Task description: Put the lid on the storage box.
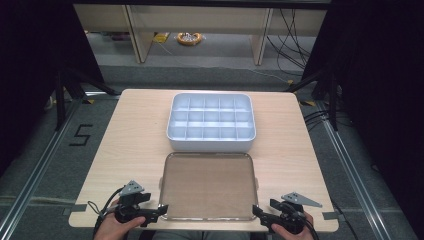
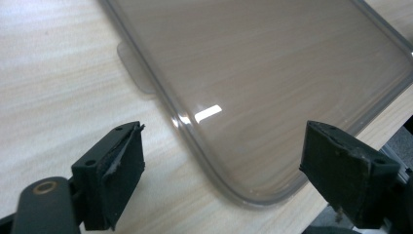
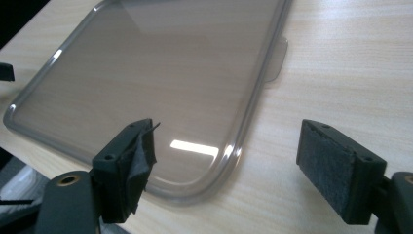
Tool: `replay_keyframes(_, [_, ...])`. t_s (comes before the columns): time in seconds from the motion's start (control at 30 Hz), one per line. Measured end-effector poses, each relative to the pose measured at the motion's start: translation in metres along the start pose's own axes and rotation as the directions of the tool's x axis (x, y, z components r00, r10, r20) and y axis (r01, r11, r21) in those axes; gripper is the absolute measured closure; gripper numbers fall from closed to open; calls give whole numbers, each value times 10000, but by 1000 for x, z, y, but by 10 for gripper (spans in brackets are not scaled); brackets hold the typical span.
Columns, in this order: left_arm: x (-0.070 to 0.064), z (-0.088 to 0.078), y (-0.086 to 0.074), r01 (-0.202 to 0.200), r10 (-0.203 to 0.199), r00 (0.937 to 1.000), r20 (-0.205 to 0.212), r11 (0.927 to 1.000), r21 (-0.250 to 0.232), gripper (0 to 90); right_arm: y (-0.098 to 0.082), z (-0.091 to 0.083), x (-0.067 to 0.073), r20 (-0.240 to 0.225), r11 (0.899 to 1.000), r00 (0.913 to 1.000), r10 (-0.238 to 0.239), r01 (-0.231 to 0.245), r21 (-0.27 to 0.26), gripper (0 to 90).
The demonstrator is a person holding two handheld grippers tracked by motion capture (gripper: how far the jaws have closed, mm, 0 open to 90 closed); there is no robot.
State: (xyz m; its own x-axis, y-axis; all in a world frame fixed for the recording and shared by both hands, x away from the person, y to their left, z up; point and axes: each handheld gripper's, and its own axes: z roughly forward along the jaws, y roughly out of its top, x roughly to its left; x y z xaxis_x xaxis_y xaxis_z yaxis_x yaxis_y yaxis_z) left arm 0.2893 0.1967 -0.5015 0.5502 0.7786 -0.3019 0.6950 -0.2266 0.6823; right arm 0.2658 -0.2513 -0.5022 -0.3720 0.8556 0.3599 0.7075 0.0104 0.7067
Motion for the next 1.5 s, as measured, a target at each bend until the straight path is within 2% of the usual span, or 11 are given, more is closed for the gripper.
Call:
replay_keyframes(0.37, [5,8,5,402,-401,9988,276,9992,-35,187,7,17,-3,-306,9930,9925,1183,-1182,48,245])
replay_keyframes(0.83, [11,20,7,358,-374,9985,406,9987,376,416,17,38,-2,-210,9964,9965,806,-800,277,298])
replay_keyframes(0.93, [9,20,7,501,-511,9983,276,9981,349,432,16,41,-3,-535,9907,9893,1360,-1356,108,275])
replay_keyframes(1.03, [7,18,5,960,-980,9940,477,9945,421,442,15,37,-3,-881,9518,9478,3063,-3062,146,277])
replay_keyframes(1.13, [11,18,6,288,-305,9986,433,9989,378,440,14,33,-6,-1255,9317,9233,3630,-3618,328,317])
replay_keyframes(1.23, [6,16,5,895,-927,9945,482,9938,660,434,13,36,-9,-962,9610,9564,2757,-2764,65,340])
replay_keyframes(1.3, [10,17,6,286,-305,9986,428,9987,422,428,12,33,-5,-1050,9427,9369,3336,-3326,274,362])
replay_keyframes(1.33, [9,17,5,413,-437,9980,464,9978,513,427,11,34,-9,-1111,9502,9440,3108,-3116,106,382])
replay_keyframes(1.37, [5,17,4,732,-755,9963,412,9959,534,426,10,33,-7,-1268,9268,9185,3747,-3746,256,406])
replay_keyframes(1.43, [8,18,5,-73,60,9996,284,9990,446,421,7,32,-9,-1398,9229,9131,3831,-3847,163,434])
replay_keyframes(1.5, [6,19,5,152,-161,9990,410,9996,225,423,5,33,-9,-1478,9221,9107,3857,-3857,298,519])
